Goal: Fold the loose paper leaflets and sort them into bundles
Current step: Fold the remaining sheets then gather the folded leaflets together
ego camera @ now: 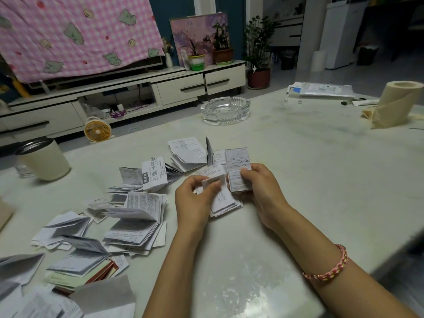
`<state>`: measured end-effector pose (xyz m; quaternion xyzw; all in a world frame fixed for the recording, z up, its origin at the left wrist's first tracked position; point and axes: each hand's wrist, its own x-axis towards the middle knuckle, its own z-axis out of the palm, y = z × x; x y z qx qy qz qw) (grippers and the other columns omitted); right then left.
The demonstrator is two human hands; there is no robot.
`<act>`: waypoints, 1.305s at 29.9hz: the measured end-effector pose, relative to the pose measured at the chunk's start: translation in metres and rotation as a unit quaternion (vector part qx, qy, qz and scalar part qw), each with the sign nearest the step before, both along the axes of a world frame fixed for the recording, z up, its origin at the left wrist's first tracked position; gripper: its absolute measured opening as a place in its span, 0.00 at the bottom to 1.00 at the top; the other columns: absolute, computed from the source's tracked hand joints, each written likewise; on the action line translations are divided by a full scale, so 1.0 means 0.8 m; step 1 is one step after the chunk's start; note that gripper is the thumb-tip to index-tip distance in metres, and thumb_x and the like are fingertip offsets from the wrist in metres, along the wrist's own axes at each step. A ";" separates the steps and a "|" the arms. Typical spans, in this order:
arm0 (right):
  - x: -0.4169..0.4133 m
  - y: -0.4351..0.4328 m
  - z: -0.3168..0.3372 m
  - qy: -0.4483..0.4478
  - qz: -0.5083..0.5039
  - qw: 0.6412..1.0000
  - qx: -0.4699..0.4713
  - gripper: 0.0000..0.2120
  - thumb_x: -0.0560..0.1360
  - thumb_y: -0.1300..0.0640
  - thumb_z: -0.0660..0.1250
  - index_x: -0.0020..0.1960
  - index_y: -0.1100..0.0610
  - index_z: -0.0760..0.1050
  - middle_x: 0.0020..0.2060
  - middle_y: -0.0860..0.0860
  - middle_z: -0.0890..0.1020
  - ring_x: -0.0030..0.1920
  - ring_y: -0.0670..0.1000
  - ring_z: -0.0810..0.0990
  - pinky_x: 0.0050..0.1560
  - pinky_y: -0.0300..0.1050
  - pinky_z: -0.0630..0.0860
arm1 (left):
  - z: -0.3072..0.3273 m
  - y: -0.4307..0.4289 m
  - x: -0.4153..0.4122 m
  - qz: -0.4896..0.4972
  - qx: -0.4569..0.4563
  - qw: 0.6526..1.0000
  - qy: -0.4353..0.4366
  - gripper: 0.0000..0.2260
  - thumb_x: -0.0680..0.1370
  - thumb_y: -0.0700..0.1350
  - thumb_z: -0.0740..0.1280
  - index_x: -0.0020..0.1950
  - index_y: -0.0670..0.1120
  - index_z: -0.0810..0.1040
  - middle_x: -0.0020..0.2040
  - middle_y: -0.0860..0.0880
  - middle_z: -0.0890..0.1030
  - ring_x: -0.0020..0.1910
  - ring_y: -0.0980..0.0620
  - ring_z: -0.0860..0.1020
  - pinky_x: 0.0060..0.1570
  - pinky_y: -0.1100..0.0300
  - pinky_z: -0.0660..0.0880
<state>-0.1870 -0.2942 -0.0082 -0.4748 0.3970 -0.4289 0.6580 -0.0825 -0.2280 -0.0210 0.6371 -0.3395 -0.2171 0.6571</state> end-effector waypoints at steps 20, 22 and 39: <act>0.000 0.014 -0.009 0.199 0.022 0.944 -0.263 0.06 0.74 0.58 0.67 0.39 0.55 0.72 0.33 0.46 0.77 0.34 0.44 0.74 0.37 0.36 0.70 | -0.003 -0.004 -0.002 -0.039 -0.030 0.975 0.216 0.01 0.76 0.38 0.67 0.46 0.42 0.78 0.44 0.42 0.82 0.42 0.47 0.80 0.47 0.54 0.79; -0.001 0.013 -0.009 0.205 0.023 0.942 -0.263 0.08 0.73 0.58 0.67 0.37 0.53 0.71 0.32 0.46 0.77 0.35 0.46 0.74 0.38 0.38 0.70 | -0.005 -0.004 -0.009 0.011 -0.032 0.990 0.135 0.05 0.74 0.37 0.69 0.47 0.46 0.76 0.45 0.43 0.81 0.44 0.48 0.79 0.47 0.54 0.77; -0.002 0.011 -0.012 0.098 0.166 0.960 -0.201 0.32 0.75 0.69 0.62 0.73 0.53 0.53 0.62 0.50 0.72 0.53 0.42 0.76 0.51 0.27 0.72 | -0.002 -0.002 -0.028 -0.044 -0.095 0.993 -0.062 0.19 0.77 0.35 0.65 0.63 0.51 0.65 0.55 0.59 0.74 0.50 0.66 0.77 0.53 0.68 0.73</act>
